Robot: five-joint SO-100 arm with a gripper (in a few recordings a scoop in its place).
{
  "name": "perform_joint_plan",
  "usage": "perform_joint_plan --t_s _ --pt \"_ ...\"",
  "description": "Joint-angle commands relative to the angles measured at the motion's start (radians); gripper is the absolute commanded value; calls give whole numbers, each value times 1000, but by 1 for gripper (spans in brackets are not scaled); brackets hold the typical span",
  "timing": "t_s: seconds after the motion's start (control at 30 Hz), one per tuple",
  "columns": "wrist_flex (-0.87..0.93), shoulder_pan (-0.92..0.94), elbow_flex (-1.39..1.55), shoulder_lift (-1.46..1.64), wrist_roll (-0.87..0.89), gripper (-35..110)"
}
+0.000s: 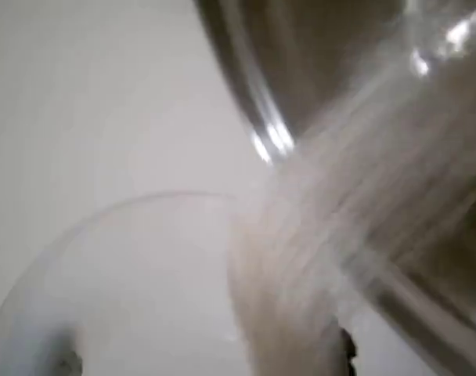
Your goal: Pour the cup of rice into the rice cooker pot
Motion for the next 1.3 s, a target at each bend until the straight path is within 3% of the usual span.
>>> perform_joint_plan --t_s 0.0,0.5,0.73,0.97,1.27 --pt "3 -17 -94 32 32 13" --pt "3 -26 -132 2 -40 13" --pt "55 -81 -291 -94 -351 13" --pt "106 -213 -327 -109 -856 13" --pt "256 -414 -319 -94 -1308 12"
